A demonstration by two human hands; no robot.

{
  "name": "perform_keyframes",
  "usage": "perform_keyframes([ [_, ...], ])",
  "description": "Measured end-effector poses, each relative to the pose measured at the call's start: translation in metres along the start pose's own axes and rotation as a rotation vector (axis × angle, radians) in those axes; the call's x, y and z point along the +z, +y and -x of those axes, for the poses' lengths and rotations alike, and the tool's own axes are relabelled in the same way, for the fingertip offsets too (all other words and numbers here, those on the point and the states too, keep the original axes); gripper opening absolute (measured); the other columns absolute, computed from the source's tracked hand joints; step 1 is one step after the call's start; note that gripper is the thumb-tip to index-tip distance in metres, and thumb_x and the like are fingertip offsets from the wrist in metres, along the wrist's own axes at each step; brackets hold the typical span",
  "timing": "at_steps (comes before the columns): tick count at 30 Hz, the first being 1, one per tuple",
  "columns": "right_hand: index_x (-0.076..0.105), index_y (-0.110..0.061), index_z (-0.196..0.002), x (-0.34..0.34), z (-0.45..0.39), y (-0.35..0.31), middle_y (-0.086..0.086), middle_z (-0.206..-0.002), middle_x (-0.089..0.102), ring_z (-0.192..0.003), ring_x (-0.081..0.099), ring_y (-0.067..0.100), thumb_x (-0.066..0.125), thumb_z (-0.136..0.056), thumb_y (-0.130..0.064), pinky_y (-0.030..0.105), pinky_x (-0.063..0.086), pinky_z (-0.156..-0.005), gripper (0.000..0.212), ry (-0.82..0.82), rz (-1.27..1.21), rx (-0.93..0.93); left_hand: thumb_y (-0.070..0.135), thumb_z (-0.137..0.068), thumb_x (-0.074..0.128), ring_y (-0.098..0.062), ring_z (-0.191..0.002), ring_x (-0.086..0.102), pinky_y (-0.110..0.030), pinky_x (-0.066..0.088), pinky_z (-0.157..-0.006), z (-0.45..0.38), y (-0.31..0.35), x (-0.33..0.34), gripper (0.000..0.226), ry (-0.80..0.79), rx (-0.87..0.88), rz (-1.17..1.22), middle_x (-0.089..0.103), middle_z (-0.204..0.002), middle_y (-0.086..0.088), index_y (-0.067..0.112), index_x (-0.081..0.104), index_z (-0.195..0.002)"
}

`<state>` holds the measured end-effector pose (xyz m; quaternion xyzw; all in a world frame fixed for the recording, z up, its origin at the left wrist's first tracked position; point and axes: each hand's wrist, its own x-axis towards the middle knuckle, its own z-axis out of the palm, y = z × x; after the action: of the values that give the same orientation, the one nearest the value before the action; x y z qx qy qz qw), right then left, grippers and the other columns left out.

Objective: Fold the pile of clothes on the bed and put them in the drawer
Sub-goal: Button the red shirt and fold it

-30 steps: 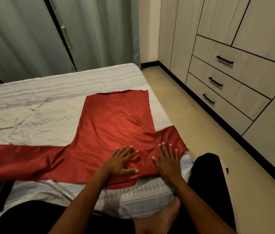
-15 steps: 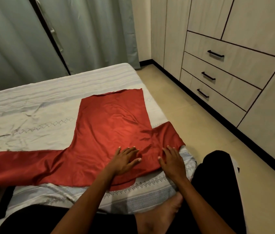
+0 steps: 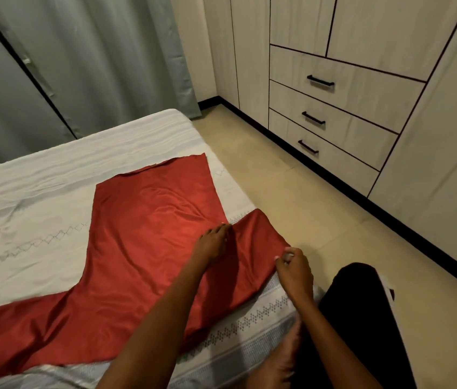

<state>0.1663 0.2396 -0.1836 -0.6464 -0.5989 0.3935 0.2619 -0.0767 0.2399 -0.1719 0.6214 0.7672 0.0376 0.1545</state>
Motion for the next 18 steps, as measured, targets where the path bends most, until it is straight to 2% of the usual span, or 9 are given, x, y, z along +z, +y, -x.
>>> perform_keyframes([
  [2, 0.056, -0.024, -0.114, -0.009, -0.020, 0.001, 0.007, -0.100, 0.070, -0.081, 0.067, 0.022, 0.063, -0.090, -0.031, 0.037, 0.055, -0.080, 0.026, -0.014, -0.213, 0.237, 0.017, -0.100, 0.045, -0.032, -0.134, 0.044, -0.038, 0.033, -0.108, -0.018, 0.005, -0.002, 0.053, -0.016, 0.036, -0.010, 0.038, -0.157, -0.007, 0.018, 0.035, -0.152],
  [3, 0.058, -0.022, -0.114, -0.011, -0.027, 0.000, 0.008, -0.091, 0.072, -0.070, 0.068, 0.020, 0.064, -0.090, -0.029, 0.036, 0.057, -0.072, 0.026, -0.037, -0.329, 0.311, 0.019, -0.100, 0.046, -0.032, -0.132, 0.046, -0.037, 0.031, -0.107, -0.024, 0.007, -0.003, 0.050, -0.009, 0.039, -0.025, 0.043, -0.153, -0.008, 0.017, 0.039, -0.149],
  [5, 0.066, -0.011, -0.099, -0.017, -0.040, 0.000, 0.011, -0.076, 0.068, -0.049, 0.060, 0.016, 0.065, -0.091, -0.018, 0.027, 0.051, -0.053, 0.011, -0.085, -0.507, 0.387, 0.027, -0.101, 0.046, -0.032, -0.129, 0.049, -0.038, 0.033, -0.107, -0.039, 0.018, -0.005, 0.044, -0.001, 0.029, -0.042, 0.052, -0.145, -0.009, 0.018, 0.048, -0.143],
  [6, 0.068, -0.005, -0.092, -0.020, -0.044, -0.003, 0.013, -0.074, 0.065, -0.045, 0.056, 0.015, 0.066, -0.091, -0.014, 0.024, 0.048, -0.047, 0.009, -0.112, -0.569, 0.423, 0.030, -0.100, 0.047, -0.033, -0.127, 0.050, -0.039, 0.035, -0.106, -0.047, 0.026, -0.007, 0.042, -0.004, 0.030, -0.045, 0.054, -0.141, -0.009, 0.019, 0.052, -0.141],
  [10, 0.071, -0.002, -0.089, -0.028, -0.051, -0.003, 0.011, -0.072, 0.069, -0.052, 0.062, 0.018, 0.075, -0.090, -0.027, 0.023, 0.054, -0.046, 0.026, -0.213, -0.627, 0.492, 0.033, -0.100, 0.047, -0.037, -0.121, 0.054, -0.042, 0.042, -0.099, -0.071, 0.051, -0.010, 0.039, -0.039, 0.007, 0.009, 0.059, -0.131, -0.015, 0.019, 0.056, -0.135],
  [13, 0.068, -0.004, -0.085, -0.027, -0.053, -0.006, 0.009, -0.069, 0.064, -0.048, 0.054, 0.017, 0.075, -0.089, -0.031, 0.022, 0.044, -0.043, 0.029, -0.246, -0.621, 0.480, 0.039, -0.100, 0.046, -0.037, -0.116, 0.057, -0.041, 0.045, -0.095, -0.082, 0.055, -0.009, 0.040, -0.031, -0.085, 0.049, 0.064, -0.126, -0.016, 0.014, 0.056, -0.130],
  [18, 0.061, -0.006, -0.082, -0.022, -0.058, -0.011, 0.007, -0.059, 0.057, -0.038, 0.043, 0.013, 0.068, -0.093, -0.021, 0.018, 0.032, -0.037, 0.020, -0.232, -0.610, 0.507, 0.039, -0.104, 0.036, -0.040, -0.114, 0.058, -0.043, 0.044, -0.093, -0.091, 0.059, -0.015, 0.046, -0.058, -0.216, 0.104, 0.059, -0.128, -0.026, 0.000, 0.054, -0.121],
])
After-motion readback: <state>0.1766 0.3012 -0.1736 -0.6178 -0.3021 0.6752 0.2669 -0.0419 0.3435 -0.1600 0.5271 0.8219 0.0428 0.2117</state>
